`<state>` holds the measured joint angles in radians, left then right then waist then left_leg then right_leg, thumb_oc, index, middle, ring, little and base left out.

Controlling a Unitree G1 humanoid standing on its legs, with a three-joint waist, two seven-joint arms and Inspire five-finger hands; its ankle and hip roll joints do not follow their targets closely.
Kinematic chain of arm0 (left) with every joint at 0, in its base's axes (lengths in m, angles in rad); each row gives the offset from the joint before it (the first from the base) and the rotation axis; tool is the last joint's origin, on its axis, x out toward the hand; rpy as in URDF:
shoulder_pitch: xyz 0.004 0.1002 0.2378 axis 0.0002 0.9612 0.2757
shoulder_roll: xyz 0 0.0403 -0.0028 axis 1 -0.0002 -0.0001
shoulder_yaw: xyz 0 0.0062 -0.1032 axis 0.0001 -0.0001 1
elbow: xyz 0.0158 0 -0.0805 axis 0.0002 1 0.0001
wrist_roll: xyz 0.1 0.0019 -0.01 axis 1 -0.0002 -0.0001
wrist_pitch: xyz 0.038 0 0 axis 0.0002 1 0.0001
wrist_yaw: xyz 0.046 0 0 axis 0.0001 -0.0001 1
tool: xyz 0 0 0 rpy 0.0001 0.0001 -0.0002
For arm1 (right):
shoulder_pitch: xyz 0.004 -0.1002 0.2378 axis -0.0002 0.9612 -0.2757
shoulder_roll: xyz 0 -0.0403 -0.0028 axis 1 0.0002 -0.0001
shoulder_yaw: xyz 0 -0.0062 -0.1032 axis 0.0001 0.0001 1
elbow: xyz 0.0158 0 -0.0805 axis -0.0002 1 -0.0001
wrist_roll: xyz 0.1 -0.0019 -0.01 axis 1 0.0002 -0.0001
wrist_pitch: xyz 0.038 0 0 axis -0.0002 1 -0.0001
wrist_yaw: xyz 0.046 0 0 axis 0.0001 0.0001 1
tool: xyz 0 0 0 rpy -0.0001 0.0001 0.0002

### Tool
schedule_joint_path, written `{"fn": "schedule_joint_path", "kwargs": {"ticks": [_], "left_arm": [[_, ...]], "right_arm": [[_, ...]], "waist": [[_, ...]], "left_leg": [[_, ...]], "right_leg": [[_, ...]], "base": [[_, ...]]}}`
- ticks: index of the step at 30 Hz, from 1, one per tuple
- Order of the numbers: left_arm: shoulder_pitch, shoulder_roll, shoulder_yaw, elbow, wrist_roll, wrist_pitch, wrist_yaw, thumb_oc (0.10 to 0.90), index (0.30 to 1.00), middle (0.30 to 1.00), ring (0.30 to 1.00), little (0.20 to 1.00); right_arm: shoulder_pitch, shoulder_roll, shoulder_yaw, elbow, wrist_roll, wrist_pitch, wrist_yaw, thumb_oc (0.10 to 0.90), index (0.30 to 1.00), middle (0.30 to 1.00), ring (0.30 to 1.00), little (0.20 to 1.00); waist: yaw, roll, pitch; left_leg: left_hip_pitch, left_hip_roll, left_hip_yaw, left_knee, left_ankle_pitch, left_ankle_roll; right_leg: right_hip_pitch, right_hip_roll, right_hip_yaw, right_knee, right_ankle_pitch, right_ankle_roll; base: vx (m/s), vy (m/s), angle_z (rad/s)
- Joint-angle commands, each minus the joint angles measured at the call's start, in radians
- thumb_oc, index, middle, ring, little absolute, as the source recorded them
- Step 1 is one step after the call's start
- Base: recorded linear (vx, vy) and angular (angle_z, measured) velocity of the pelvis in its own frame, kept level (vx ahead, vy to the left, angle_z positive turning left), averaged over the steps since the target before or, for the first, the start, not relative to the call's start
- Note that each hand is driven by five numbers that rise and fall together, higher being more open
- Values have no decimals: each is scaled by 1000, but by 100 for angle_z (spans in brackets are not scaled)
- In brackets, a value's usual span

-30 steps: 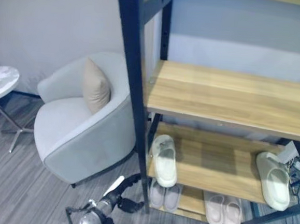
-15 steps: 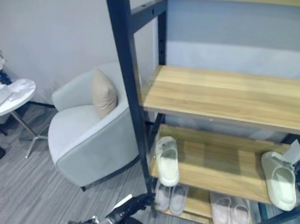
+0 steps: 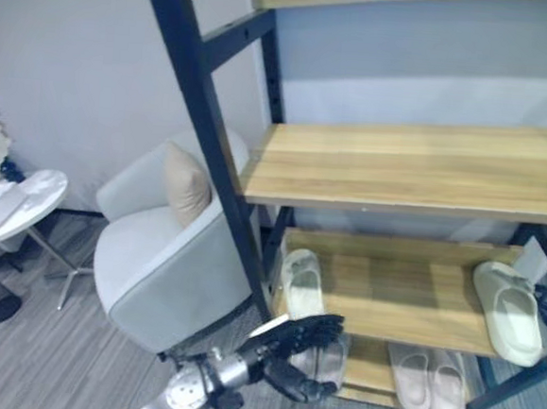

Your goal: Arrange the slippers neatly on the shoe rack.

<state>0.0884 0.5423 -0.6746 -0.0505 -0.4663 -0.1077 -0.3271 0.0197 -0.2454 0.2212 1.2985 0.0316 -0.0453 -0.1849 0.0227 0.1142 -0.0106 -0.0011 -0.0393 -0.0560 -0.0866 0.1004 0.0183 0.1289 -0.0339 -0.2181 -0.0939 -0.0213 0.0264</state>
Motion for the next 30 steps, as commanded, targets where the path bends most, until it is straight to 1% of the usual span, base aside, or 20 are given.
{"fn": "schedule_joint_path", "kwargs": {"ticks": [1,3,4,6,7,8,9,10,13,14,15,18,20,23,25,26,27,30], "left_arm": [[-153,-101,-2,-30,-96,-42,7,800,900,900,900,900],[-179,-114,-15,-23,-85,-45,16,800,900,900,900,900],[-229,-138,-36,-8,-57,-57,41,800,900,900,900,900],[-284,-165,-60,7,-35,-64,65,800,900,900,900,900],[-284,-165,-60,7,-34,-64,65,800,900,900,900,900],[-352,-179,-74,22,34,-92,107,800,900,900,900,900],[-380,-188,-82,30,66,-107,128,800,900,900,900,900],[-380,-188,-82,31,66,-108,129,800,900,900,900,900],[-483,-221,-92,90,189,-145,219,800,900,900,900,900],[-484,-223,-93,93,191,-146,220,800,900,900,900,900],[-518,-222,-84,118,262,-164,263,800,900,900,900,900],[-561,-216,-60,171,384,-173,322,800,900,900,900,900],[-562,-221,-44,194,418,-173,350,800,900,900,900,900],[-597,-202,-35,222,554,-184,397,800,900,900,900,900],[-602,-206,-33,236,577,-183,413,800,900,900,900,900],[-607,-208,-19,271,621,-179,439,800,900,900,900,900],[-608,-209,-20,273,623,-180,441,800,900,900,900,900],[-640,-207,-10,316,718,-177,490,800,900,900,900,900]], "right_arm": [[-59,3,42,14,-58,1,3,800,900,900,900,900],[-60,3,43,13,-57,1,1,800,900,900,900,900],[-62,6,48,13,-56,1,-4,800,900,900,900,900],[-65,6,51,11,-53,2,-12,800,900,900,900,900],[-65,6,50,11,-53,2,-12,800,900,900,900,900],[-74,6,53,6,-38,-1,-20,800,900,900,900,900],[-82,2,53,4,-33,-2,-25,800,900,900,900,900],[-82,2,52,4,-33,-2,-25,800,900,900,900,900],[-79,0,58,5,-20,-6,-42,800,900,900,900,900],[-79,0,58,5,-20,-6,-43,800,900,900,900,900],[-74,1,54,5,-7,-9,-48,800,900,900,900,900],[-67,8,49,3,20,-16,-51,800,900,900,900,900],[-65,16,49,3,32,-18,-54,800,900,900,900,900],[-59,23,43,9,48,-21,-55,800,900,900,900,900],[-60,26,45,13,48,-20,-56,800,900,900,900,900],[-57,34,50,17,45,-19,-59,800,900,900,900,900],[-57,34,50,17,45,-19,-59,800,900,900,900,900],[-48,42,40,31,61,-20,-64,800,900,900,900,900]], "waist": [[-10,0,33],[-14,1,34],[-20,0,34],[-26,-1,35],[-25,0,35],[-31,-3,33],[-30,-5,35],[-30,-5,35],[-33,-16,27],[-33,-16,26],[-34,-18,21],[-36,-21,12],[-35,-22,8],[-40,-21,1],[-40,-21,0],[-42,-22,-3],[-42,-22,-3],[-47,-22,-8]], "left_leg": [[64,39,31,-1,-123,-62],[64,40,35,-1,-123,-61],[66,40,38,-1,-123,-61],[67,40,37,-1,-124,-62],[68,41,37,-1,-124,-62],[66,41,36,-1,-125,-62],[65,41,34,-1,-123,-62],[65,41,33,-1,-123,-62],[54,41,32,-1,-118,-63],[52,40,32,-1,-118,-63],[40,40,34,-1,-114,-63],[28,40,44,-1,-109,-65],[24,40,46,-1,-107,-67],[18,38,52,-1,-109,-67],[17,37,55,-1,-109,-67],[17,37,59,-1,-111,-66],[17,37,60,-1,-111,-66],[16,36,68,-1,-113,-66]], "right_leg": [[-26,-46,29,7,-46,83],[-26,-46,32,7,-45,83],[-23,-46,31,7,-45,82],[-20,-46,29,7,-46,82],[-20,-46,29,7,-46,82],[-22,-46,30,7,-44,84],[-24,-45,29,7,-42,85],[-24,-45,29,7,-42,85],[-36,-45,30,7,-32,90],[-37,-45,30,7,-32,90],[-50,-44,31,7,-28,93],[-66,-46,33,7,-22,96],[-71,-46,34,7,-20,97],[-81,-49,39,7,-15,101],[-83,-50,41,7,-13,101],[-86,-51,44,7,-12,103],[-87,-51,44,7,-12,103],[-89,-53,50,7,-8,105]], "base": [[-28,-33,-21],[0,-19,-20],[18,-23,-14],[11,-13,-4],[35,3,1],[30,1,3],[30,1,7],[-6,-18,6],[-17,-46,2],[-9,-47,7],[-6,-42,5],[5,-41,-4],[24,-29,-4],[39,-14,0],[0,0,0],[0,0,0],[54,-14,-6],[44,2,-13]]}}
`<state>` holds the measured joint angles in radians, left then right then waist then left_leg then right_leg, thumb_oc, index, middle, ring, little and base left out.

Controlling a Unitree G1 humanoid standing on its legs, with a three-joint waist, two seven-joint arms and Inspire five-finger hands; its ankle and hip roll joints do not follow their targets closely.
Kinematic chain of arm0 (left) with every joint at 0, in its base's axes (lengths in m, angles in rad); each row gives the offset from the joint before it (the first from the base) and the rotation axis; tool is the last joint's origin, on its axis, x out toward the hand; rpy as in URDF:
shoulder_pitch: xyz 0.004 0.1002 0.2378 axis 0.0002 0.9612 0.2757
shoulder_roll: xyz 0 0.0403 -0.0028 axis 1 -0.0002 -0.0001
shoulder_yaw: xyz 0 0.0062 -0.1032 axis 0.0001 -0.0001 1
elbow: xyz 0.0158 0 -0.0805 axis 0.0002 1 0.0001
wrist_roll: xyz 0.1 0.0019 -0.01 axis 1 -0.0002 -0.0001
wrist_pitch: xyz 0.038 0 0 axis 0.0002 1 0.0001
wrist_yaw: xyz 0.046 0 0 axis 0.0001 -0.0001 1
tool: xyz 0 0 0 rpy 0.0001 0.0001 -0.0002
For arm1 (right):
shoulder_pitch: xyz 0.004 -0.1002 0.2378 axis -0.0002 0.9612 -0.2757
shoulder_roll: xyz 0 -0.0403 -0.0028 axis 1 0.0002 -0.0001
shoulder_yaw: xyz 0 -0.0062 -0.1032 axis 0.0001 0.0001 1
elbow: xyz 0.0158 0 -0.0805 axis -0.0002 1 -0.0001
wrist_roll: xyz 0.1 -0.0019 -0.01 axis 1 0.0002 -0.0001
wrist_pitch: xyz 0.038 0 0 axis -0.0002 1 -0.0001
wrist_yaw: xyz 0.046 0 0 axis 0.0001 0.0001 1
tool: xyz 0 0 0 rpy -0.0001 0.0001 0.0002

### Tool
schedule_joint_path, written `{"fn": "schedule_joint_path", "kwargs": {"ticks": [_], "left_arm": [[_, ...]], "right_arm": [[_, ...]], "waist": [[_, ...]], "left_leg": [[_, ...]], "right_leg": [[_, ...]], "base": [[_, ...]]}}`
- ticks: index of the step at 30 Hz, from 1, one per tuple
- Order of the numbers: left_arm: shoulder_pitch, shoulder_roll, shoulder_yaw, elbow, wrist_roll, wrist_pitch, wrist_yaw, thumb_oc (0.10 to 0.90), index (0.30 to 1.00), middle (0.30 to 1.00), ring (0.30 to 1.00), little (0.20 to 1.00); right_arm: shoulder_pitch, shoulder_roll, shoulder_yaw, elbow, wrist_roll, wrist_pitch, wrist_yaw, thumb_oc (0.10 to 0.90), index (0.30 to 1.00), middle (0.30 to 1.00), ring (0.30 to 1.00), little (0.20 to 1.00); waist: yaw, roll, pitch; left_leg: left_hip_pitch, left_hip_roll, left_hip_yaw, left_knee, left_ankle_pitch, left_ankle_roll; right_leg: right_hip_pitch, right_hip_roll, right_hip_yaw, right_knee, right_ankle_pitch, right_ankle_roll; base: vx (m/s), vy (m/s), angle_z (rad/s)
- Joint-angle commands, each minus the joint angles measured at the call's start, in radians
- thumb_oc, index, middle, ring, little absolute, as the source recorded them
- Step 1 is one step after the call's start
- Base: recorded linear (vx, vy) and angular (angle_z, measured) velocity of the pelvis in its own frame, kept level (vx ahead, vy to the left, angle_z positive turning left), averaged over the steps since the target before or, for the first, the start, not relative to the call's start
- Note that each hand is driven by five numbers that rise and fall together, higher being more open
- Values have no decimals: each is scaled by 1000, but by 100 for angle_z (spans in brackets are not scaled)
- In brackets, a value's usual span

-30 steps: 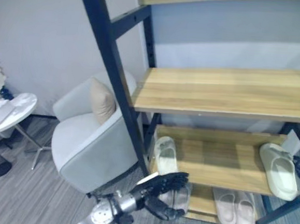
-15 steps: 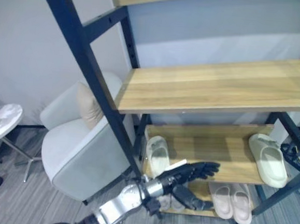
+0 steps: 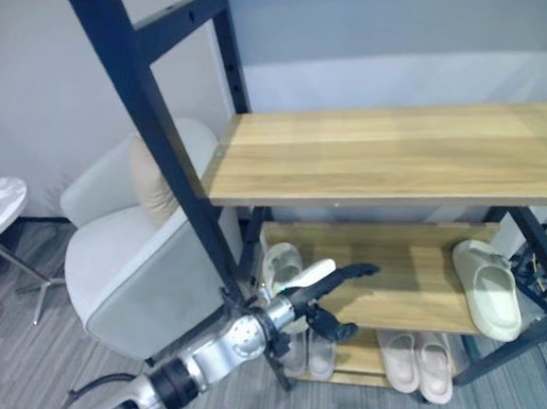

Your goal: Arrange the slippers neatly on the shoe rack.

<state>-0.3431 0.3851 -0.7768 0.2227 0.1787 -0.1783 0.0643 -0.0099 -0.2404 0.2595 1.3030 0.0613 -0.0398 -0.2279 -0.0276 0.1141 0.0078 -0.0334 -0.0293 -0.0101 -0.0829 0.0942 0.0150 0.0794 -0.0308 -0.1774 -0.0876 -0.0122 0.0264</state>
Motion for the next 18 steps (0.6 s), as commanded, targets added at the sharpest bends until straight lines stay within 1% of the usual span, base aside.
{"fn": "schedule_joint_path", "kwargs": {"ticks": [1,8,10,11,15,16,18], "left_arm": [[-221,-43,94,47,97,-107,110,800,900,900,900,900],[-297,-4,140,63,195,-96,199,800,900,900,900,900],[-309,2,143,64,210,-93,207,800,900,900,900,900],[-326,10,147,65,245,-86,225,800,900,900,900,900],[-387,30,130,103,350,-55,258,800,900,900,900,900],[-389,28,128,106,351,-55,260,800,900,900,900,900],[-430,31,104,154,430,-30,275,800,900,900,900,900]], "right_arm": [[-15,36,-1,28,34,-27,-21,800,900,900,900,900],[4,35,-14,40,43,-29,-11,800,900,900,900,900],[4,35,-14,41,43,-30,-10,800,900,900,900,900],[3,34,-14,41,40,-30,-8,800,900,900,900,900],[-4,29,-7,36,38,-33,-5,800,900,900,900,900],[-5,30,-8,37,38,-33,-5,800,900,900,900,900],[-16,25,0,35,37,-37,-8,800,900,900,900,900]], "waist": [[2,-22,-28],[-11,-21,-35],[-13,-20,-36],[-15,-16,-38],[-20,-8,-36],[-20,-8,-36],[-23,0,-35]], "left_leg": [[47,24,22,-4,-107,-63],[44,21,32,-4,-111,-64],[44,20,34,-4,-111,-64],[44,18,38,-4,-114,-64],[39,17,42,-4,-115,-64],[38,17,42,-4,-115,-64],[31,15,47,-4,-116,-64]], "right_leg": [[-40,-56,10,0,-16,106],[-48,-61,11,0,-11,109],[-49,-61,12,0,-10,109],[-51,-64,13,0,-10,111],[-61,-66,17,0,-6,114],[-61,-66,17,0,-6,114],[-72,-68,20,0,-4,115]], "base": [[31,-1,-17],[20,-8,-2],[17,0,-2],[37,0,-3],[21,8,-11],[-3,13,-11],[7,20,-6]]}}
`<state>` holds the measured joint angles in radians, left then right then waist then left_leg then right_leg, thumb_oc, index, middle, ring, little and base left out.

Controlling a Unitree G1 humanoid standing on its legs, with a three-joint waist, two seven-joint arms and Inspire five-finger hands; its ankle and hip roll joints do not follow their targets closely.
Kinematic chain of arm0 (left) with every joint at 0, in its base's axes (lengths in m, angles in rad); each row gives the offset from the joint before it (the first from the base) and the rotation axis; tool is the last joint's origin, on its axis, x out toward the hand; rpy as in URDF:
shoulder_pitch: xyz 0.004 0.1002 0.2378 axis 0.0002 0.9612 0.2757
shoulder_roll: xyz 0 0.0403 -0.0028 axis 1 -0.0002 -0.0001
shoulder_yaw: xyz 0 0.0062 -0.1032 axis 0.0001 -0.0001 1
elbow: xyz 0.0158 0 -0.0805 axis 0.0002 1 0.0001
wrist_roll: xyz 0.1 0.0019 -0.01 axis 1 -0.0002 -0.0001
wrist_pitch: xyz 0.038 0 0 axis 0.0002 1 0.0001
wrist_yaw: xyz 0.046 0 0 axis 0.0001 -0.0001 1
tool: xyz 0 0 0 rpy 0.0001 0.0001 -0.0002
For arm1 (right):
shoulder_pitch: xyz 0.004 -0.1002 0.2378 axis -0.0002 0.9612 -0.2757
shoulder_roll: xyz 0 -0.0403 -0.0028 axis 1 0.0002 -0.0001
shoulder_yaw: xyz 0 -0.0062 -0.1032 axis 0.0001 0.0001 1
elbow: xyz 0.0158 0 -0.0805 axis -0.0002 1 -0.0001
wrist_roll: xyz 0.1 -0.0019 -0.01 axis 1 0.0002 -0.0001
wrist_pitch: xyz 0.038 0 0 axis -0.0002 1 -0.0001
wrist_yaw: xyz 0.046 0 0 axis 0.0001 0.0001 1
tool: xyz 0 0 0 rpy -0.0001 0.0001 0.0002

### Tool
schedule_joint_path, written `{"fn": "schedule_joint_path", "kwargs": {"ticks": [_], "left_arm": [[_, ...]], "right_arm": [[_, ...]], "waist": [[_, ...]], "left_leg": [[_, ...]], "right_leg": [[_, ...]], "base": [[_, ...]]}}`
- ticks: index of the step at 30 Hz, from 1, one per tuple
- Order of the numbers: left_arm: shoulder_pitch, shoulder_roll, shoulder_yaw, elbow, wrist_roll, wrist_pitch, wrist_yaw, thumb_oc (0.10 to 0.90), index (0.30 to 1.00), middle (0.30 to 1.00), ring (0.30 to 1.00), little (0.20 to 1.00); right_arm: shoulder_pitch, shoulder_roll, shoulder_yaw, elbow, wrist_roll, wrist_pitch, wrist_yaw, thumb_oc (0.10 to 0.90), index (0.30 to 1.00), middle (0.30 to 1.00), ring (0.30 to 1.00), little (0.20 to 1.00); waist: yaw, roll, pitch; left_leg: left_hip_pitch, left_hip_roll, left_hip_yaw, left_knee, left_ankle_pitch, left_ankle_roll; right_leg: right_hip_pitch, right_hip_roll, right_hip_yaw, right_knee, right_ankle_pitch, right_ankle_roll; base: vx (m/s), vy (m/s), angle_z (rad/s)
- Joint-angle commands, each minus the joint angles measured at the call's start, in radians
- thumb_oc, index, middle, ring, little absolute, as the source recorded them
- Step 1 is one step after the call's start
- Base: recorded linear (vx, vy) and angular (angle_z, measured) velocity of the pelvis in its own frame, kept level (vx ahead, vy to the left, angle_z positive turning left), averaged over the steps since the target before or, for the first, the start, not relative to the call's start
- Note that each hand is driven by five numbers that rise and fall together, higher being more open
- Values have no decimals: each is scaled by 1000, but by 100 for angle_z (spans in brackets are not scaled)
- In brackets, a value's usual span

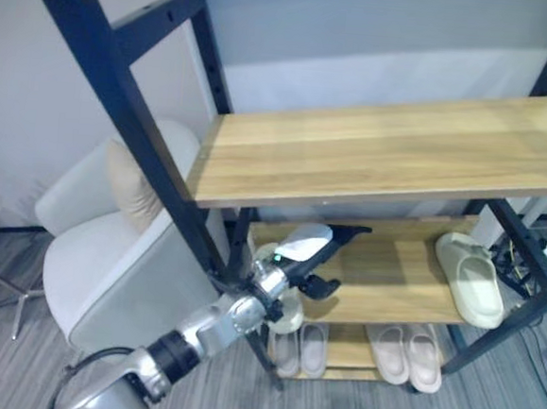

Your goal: Arrange the slippers neatly on the shoe rack.

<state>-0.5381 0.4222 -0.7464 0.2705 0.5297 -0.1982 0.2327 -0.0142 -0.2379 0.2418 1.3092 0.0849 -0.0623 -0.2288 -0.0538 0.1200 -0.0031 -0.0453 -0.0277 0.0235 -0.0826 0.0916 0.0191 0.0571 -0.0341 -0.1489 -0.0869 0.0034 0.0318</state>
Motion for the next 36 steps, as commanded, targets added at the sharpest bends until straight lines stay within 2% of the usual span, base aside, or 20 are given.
{"fn": "schedule_joint_path", "kwargs": {"ticks": [1,6,12,18,24,36], "left_arm": [[-252,-3,62,132,120,3,112,800,900,900,900,900],[-278,-11,46,187,182,36,117,800,900,900,900,900],[-387,-38,-41,319,337,99,83,800,900,900,900,900],[-431,-58,-41,402,392,162,58,800,900,900,900,900],[-443,-47,-10,390,406,191,52,800,900,900,900,900],[-364,4,70,280,364,199,24,800,900,900,900,900]], "right_arm": [[-16,19,21,27,12,-16,-7,800,900,900,900,900],[-20,17,28,20,13,-20,-6,800,900,900,900,900],[-36,6,45,21,21,-25,3,800,900,900,900,900],[-39,2,49,13,30,-21,12,800,900,900,900,900],[-40,6,54,2,41,-17,21,800,900,900,900,900],[-39,16,45,-8,37,2,30,800,900,900,900,900]], "waist": [[0,-2,-23],[-4,1,-19],[-13,12,-3],[-14,16,7],[-9,13,18],[2,13,32]], "left_leg": [[39,13,16,-5,-113,-67],[28,12,22,-5,-112,-67],[0,8,27,-5,-108,-63],[1,10,30,-5,-110,-61],[15,11,28,-5,-113,-61],[49,10,18,-5,-119,-58]], "right_leg": [[-56,-66,-7,0,-18,110],[-68,-67,-2,0,-15,111],[-102,-69,10,0,-5,110],[-104,-65,12,0,-6,107],[-89,-62,12,0,-11,103],[-53,-58,0,0,-20,95]], "base": [[14,12,-4],[3,1,-2],[-18,8,-7],[-7,3,-7],[0,0,0],[-7,-2,0]]}}
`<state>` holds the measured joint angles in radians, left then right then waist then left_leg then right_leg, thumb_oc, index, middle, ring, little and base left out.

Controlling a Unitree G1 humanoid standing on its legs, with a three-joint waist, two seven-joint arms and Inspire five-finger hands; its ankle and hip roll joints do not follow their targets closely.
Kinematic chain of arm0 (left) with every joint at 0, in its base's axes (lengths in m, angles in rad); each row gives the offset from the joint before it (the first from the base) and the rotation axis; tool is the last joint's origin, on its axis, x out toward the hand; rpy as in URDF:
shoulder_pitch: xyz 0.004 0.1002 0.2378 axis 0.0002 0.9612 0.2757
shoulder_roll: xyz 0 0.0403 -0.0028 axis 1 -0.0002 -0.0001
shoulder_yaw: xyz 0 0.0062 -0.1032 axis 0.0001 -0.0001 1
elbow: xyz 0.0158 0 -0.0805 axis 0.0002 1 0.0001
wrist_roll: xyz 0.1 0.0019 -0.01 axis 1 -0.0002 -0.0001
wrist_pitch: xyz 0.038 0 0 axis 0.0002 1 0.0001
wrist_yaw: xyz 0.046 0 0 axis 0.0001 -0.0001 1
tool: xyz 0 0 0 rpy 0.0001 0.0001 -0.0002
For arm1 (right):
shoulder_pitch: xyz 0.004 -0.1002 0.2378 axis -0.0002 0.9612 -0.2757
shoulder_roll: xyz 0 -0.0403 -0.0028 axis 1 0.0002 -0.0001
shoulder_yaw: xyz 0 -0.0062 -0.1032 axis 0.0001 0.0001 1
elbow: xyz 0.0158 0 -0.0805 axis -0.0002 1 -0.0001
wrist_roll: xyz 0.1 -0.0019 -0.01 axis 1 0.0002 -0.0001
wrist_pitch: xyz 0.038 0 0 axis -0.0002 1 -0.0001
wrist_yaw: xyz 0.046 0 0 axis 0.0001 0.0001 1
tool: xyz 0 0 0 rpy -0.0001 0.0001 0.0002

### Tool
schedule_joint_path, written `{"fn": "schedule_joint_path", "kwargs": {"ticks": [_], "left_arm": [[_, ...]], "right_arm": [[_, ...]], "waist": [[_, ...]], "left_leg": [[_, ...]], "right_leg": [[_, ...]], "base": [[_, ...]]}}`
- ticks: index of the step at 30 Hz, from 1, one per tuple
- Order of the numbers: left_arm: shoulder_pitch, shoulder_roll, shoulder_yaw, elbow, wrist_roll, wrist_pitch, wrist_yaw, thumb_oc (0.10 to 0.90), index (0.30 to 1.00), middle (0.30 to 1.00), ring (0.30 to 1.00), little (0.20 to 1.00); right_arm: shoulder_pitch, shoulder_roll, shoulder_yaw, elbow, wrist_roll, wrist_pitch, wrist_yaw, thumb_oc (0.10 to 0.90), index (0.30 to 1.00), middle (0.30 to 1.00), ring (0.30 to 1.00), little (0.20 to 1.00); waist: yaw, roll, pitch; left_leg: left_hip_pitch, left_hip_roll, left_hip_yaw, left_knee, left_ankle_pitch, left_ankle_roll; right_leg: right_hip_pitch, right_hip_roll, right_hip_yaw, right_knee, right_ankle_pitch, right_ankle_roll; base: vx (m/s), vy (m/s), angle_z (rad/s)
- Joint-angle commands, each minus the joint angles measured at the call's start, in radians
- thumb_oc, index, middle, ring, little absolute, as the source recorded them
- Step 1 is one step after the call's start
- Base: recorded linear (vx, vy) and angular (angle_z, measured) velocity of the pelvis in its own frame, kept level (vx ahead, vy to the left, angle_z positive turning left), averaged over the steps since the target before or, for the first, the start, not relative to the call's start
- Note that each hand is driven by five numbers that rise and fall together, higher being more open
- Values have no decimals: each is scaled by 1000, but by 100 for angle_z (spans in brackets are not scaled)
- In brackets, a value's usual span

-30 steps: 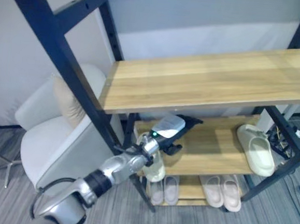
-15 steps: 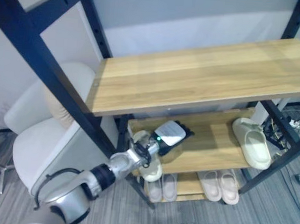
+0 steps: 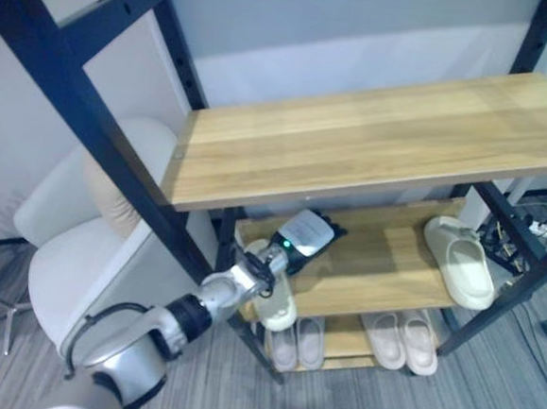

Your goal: Arrange the slippers neatly on the shoe rack.

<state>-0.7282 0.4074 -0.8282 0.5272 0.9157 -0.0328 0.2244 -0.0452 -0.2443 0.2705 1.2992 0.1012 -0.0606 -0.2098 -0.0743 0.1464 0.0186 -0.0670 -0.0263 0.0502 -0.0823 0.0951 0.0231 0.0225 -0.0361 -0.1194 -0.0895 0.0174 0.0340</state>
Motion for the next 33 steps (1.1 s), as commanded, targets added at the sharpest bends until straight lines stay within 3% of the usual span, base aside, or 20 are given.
{"fn": "schedule_joint_path", "kwargs": {"ticks": [1,8,9,10,11,13,14,15,18,20,22,23,24,26,28,30,32,33], "left_arm": [[-166,18,155,17,-30,30,33,800,900,900,900,900],[13,69,254,-197,-162,-42,42,800,900,900,900,900],[57,68,276,-284,-245,-83,22,800,900,900,900,900],[59,71,278,-289,-246,-82,18,800,900,900,900,900],[95,60,299,-357,-312,-108,3,800,900,900,900,900],[130,57,322,-422,-359,-127,-2,800,900,900,900,900],[147,60,335,-460,-376,-134,-7,800,900,900,900,900],[208,63,367,-541,-398,-150,-19,800,900,900,900,900],[231,63,370,-571,-411,-160,-37,800,900,900,900,900],[278,58,363,-603,-432,-181,-64,800,900,900,900,900],[289,61,363,-606,-447,-182,-67,800,900,900,900,900],[298,66,357,-620,-449,-187,-51,800,900,900,900,900],[296,66,346,-622,-455,-188,-57,800,900,900,900,900],[290,71,336,-626,-459,-188,-63,800,900,900,900,900],[274,87,326,-633,-464,-189,-77,800,900,900,900,900],[259,93,312,-634,-484,-193,-79,800,900,900,900,900],[263,93,309,-634,-488,-193,-81,800,900,900,900,900],[267,98,299,-620,-488,-202,-84,800,900,900,900,900]], "right_arm": [[-8,25,17,1,21,1,14,800,900,900,900,900],[5,51,19,-6,8,0,22,800,900,900,900,900],[9,54,12,-9,5,-4,14,800,900,900,900,900],[8,54,13,-9,5,-4,14,800,900,900,900,900],[13,51,1,-12,6,-2,8,800,900,900,900,900],[11,44,-11,-6,3,2,0,800,900,900,900,900],[10,39,-17,-4,1,2,-6,800,900,900,900,900],[19,42,-28,-9,-1,-2,-6,800,900,900,900,900],[27,41,-32,-9,-15,2,-4,800,900,900,900,900],[41,49,-50,-13,-29,10,-1,800,900,900,900,900],[45,52,-49,-21,-34,11,4,800,900,900,900,900],[31,63,-37,-28,-51,21,10,800,900,900,900,900],[30,67,-35,-26,-54,23,12,800,900,900,900,900],[33,71,-35,-25,-55,22,12,800,900,900,900,900],[50,79,-42,-13,-43,22,14,800,900,900,900,900],[49,81,-58,-11,-16,20,13,800,900,900,900,900],[51,86,-54,-13,-15,21,15,800,900,900,900,900],[50,95,-47,-31,-21,20,19,800,900,900,900,900]], "waist": [[24,-15,11],[52,-42,15],[68,-62,60],[65,-62,61],[78,-83,89],[89,-97,103],[96,-101,105],[92,-101,96],[91,-96,86],[77,-82,67],[68,-76,70],[71,-69,85],[70,-68,89],[70,-71,91],[70,-61,90],[74,-63,72],[79,-67,64],[102,-107,29]], "left_leg": [[70,9,-9,-5,-115,-61],[135,42,-26,-5,-111,-73],[106,64,-26,81,-106,-93],[98,64,-28,97,-114,-93],[25,72,-22,211,-109,-116],[-29,55,-26,323,-121,-120],[-48,26,-37,362,-129,-113],[-32,-30,-35,325,-202,-67],[5,-47,-39,276,-219,-43],[71,-71,-49,201,-223,6],[81,-63,-34,180,-212,16],[98,-55,-14,162,-218,31],[101,-49,-10,162,-219,33],[102,-49,-10,164,-220,37],[106,-35,-36,157,-214,44],[91,-29,-63,164,-208,39],[86,-28,-64,169,-210,36],[57,-24,-66,185,-212,8]], "right_leg": [[-16,-55,-32,2,-27,90],[53,-22,-37,2,-58,66],[67,-18,-44,28,-78,43],[66,-18,-46,31,-80,42],[83,-23,-64,32,-87,30],[87,-24,-87,38,-90,22],[77,-26,-88,54,-91,21],[38,-22,-89,111,-107,24],[16,-15,-71,146,-116,28],[-46,-10,-69,272,-124,45],[-88,-16,-65,347,-117,61],[-155,-58,-74,495,-105,119],[-167,-75,-82,529,-89,133],[-172,-95,-73,549,-87,139],[-156,-142,-23,538,-79,117],[-124,-183,69,487,-21,113],[-102,-198,91,452,-2,115],[7,-223,81,245,-15,144]], "base": [[13,-64,2],[-4,-105,2],[-122,-156,2],[-238,-197,9],[-148,-131,37],[-150,-101,59],[-132,19,32],[-81,39,19],[0,65,9],[18,101,-12],[-44,89,-35],[-71,83,-59],[-46,26,-74],[-38,-50,-57],[-30,-165,-9],[-12,-213,20],[-2,-337,44],[-23,-633,36]]}}
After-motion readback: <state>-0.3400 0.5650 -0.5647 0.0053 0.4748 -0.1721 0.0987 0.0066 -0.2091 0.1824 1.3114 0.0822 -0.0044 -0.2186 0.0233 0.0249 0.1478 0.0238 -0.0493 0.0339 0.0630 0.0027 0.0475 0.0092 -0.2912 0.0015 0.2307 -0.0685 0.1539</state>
